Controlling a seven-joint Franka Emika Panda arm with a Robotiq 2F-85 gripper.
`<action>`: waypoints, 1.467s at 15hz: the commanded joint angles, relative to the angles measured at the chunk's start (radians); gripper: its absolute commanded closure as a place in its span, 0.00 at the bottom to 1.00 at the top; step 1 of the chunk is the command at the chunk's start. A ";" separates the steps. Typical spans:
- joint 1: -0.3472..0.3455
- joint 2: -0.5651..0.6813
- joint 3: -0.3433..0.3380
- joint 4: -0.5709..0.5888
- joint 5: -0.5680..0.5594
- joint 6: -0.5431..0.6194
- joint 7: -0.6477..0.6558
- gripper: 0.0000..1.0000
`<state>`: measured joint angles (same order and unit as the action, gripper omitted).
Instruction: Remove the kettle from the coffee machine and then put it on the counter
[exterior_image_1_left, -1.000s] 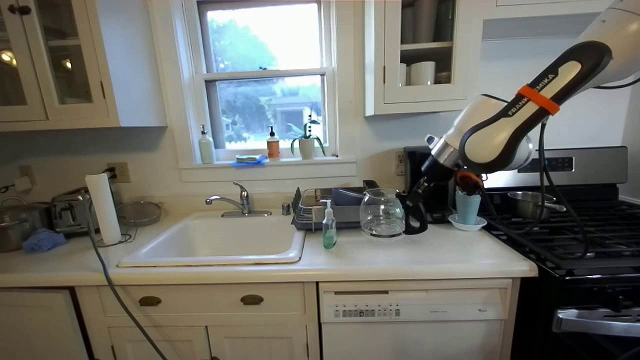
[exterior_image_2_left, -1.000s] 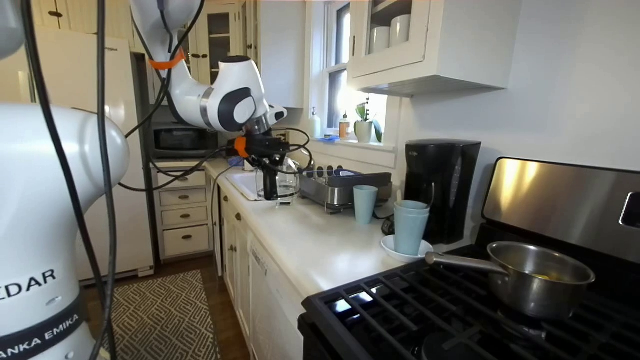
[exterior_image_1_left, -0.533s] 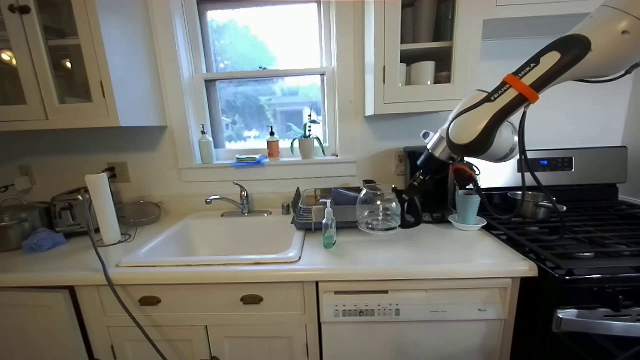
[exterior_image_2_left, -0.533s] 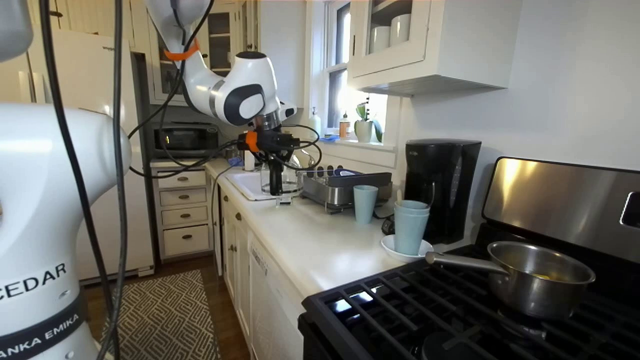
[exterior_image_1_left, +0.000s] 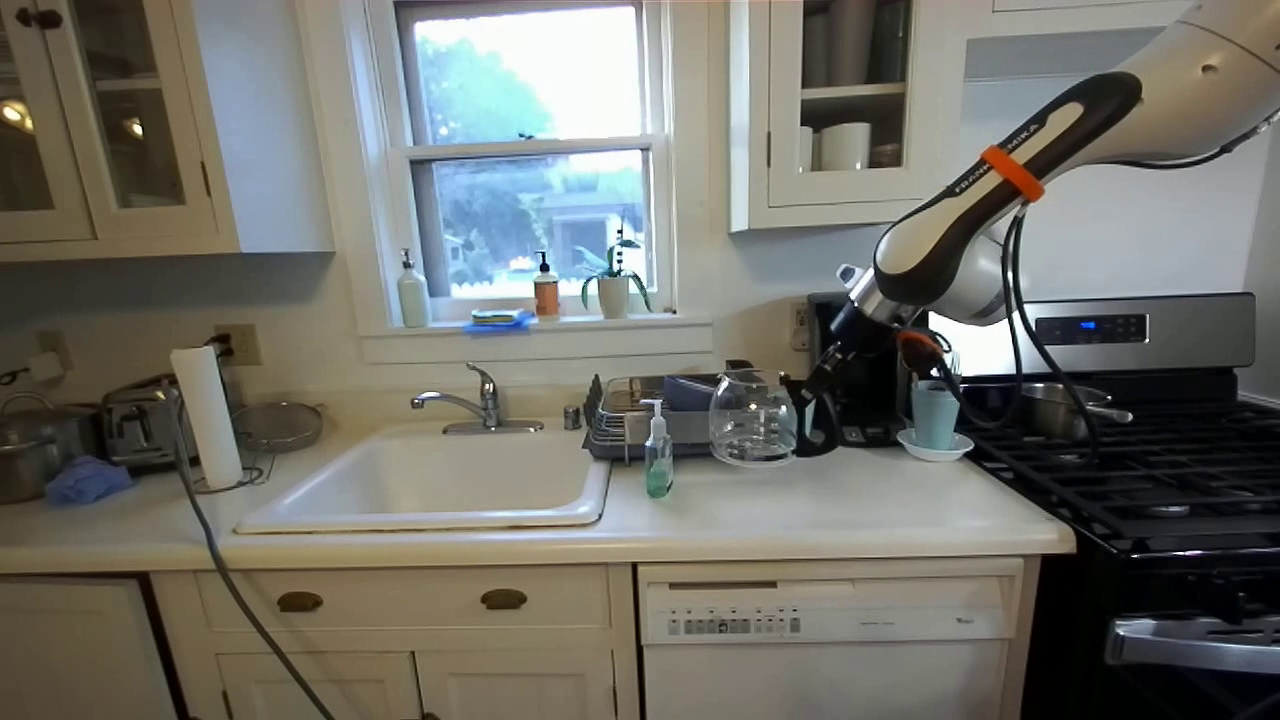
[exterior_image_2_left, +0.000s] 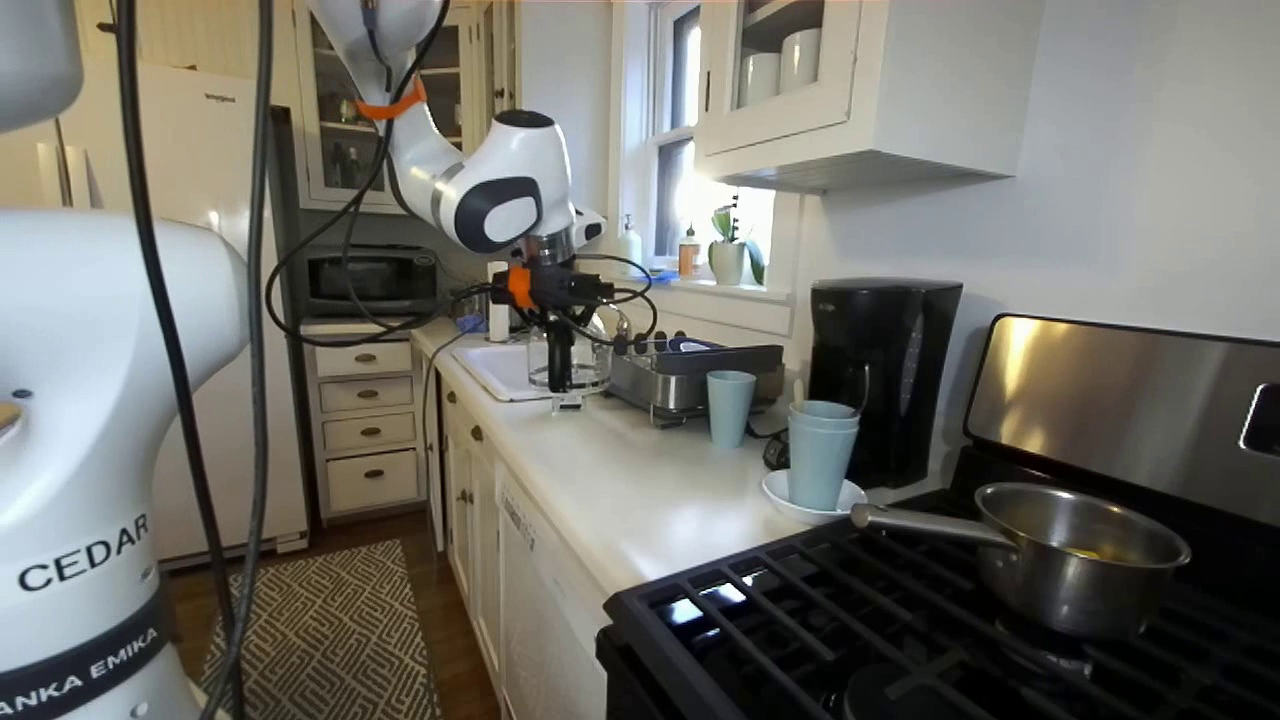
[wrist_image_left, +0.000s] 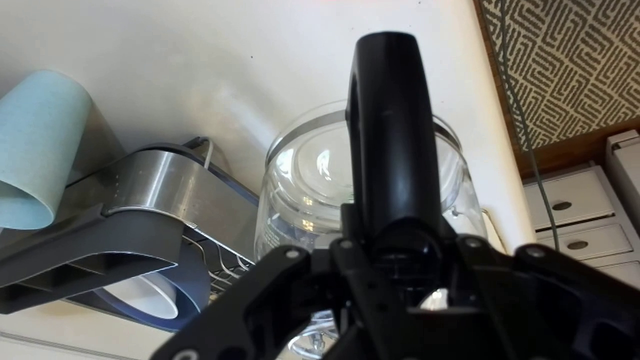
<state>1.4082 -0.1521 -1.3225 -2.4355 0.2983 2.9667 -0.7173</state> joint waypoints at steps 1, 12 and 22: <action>0.147 0.007 -0.148 0.046 0.048 -0.017 -0.049 0.92; 0.588 -0.060 -0.618 0.094 -0.107 -0.009 0.027 0.92; 0.904 -0.269 -0.931 0.266 -0.242 0.004 0.072 0.92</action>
<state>2.2514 -0.3196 -2.2068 -2.2642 0.0881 2.9663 -0.6510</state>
